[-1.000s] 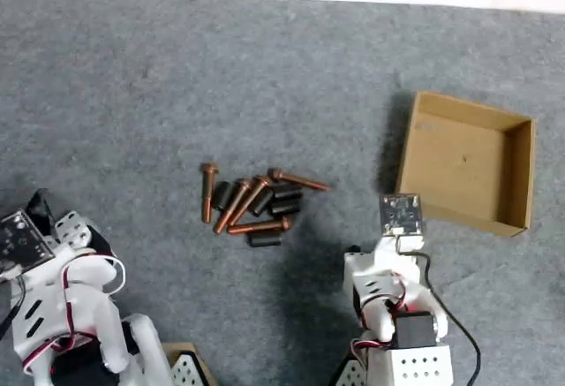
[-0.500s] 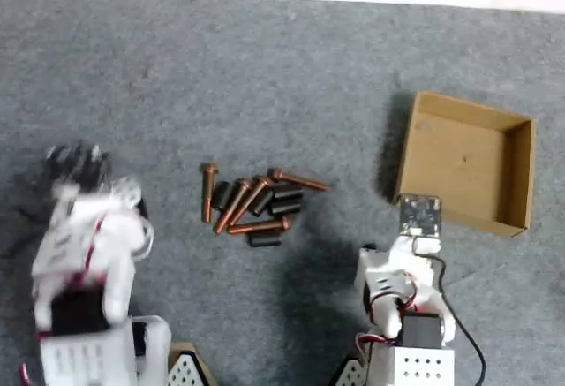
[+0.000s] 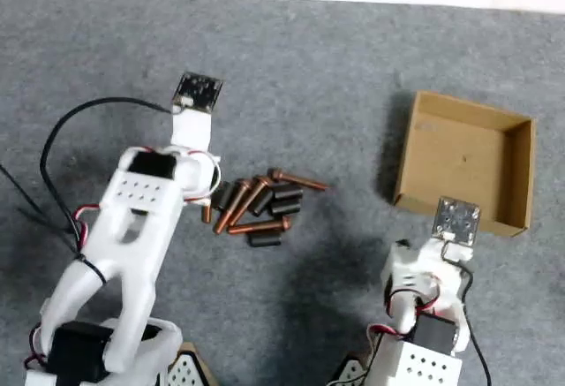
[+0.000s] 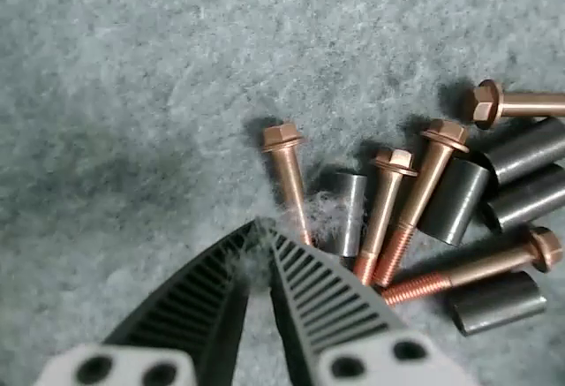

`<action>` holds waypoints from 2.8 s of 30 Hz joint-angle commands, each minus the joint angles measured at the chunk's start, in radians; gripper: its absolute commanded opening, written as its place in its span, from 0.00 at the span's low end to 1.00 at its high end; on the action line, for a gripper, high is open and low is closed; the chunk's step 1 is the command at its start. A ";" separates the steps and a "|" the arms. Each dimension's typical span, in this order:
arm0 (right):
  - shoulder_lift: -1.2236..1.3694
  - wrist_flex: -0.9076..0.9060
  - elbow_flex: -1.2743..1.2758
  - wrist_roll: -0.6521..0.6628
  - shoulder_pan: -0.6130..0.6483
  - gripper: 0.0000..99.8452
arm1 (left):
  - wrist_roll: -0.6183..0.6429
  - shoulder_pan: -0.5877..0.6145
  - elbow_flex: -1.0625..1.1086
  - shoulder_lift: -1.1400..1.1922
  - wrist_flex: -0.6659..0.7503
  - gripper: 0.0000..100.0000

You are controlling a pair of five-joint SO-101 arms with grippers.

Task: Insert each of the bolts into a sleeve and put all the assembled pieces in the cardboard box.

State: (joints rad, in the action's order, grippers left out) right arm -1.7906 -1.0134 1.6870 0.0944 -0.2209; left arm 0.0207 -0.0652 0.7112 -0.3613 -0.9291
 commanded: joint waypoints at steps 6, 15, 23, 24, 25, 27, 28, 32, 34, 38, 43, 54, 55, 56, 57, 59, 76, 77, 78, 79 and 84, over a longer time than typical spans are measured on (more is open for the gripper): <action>0.068 0.061 -0.177 0.037 0.532 0.27 | -0.008 -0.021 0.199 -0.077 0.250 0.01; 0.852 0.348 -0.561 -0.060 0.707 0.27 | -0.012 -0.016 0.217 -0.105 0.262 0.01; 1.451 0.430 -0.880 -0.126 0.878 0.27 | -0.008 -0.016 0.217 -0.105 0.282 0.01; 1.495 0.430 -0.909 -0.147 0.878 0.27 | -0.008 -0.015 0.217 -0.105 0.287 0.01; 1.537 0.430 -0.934 -0.160 0.878 0.27 | -0.008 -0.010 0.217 -0.104 0.287 0.01; 1.601 0.430 -0.967 -0.164 0.877 0.27 | -0.006 0.010 0.213 -0.097 0.287 0.01; 1.627 0.433 -0.980 -0.164 0.877 0.27 | -0.003 0.016 0.211 -0.094 0.290 0.01; 1.690 0.460 -0.987 -0.169 0.877 0.27 | 0.046 0.031 0.216 -0.091 0.313 0.01; 1.709 0.460 -0.990 -0.170 0.877 0.27 | 0.048 0.042 0.216 -0.091 0.313 0.01; 1.736 0.460 -0.984 -0.170 0.877 0.27 | 0.049 0.054 0.216 -0.091 0.315 0.01; 1.793 0.458 -0.990 -0.170 0.877 0.27 | 0.049 0.054 0.216 -0.091 0.315 0.01; 1.857 0.456 -0.992 -0.170 0.877 0.27 | 0.048 0.056 0.217 -0.091 0.315 0.01; 1.859 0.456 -0.992 -0.170 0.877 0.27 | 0.048 0.056 0.217 -0.091 0.315 0.01; 1.859 0.456 -0.992 -0.170 0.877 0.27 | 0.048 0.056 0.217 -0.091 0.315 0.01; 1.859 0.455 -0.992 -0.170 0.877 0.27 | 0.048 0.056 0.217 -0.091 0.315 0.01; 1.859 0.455 -0.992 -0.170 0.877 0.27 | 0.048 0.056 0.217 -0.091 0.315 0.01; 1.860 0.453 -0.990 -0.170 0.875 0.27 | 0.046 0.056 0.217 -0.091 0.313 0.01; 1.860 0.453 -0.990 -0.170 0.875 0.27 | 0.046 0.056 0.217 -0.091 0.313 0.01; 1.860 0.453 -0.990 -0.170 0.875 0.27 | 0.046 0.056 0.217 -0.091 0.313 0.01; 1.860 0.453 -0.990 -0.170 0.875 0.27 | 0.046 0.056 0.217 -0.091 0.313 0.01; 1.862 0.453 -0.990 -0.170 0.875 0.27 | 0.046 0.056 0.217 -0.091 0.313 0.01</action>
State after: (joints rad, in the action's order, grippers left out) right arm 0.0583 -0.5715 0.7112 -0.0698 0.6475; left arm 0.0606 -0.0207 0.9337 -0.4335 -0.6329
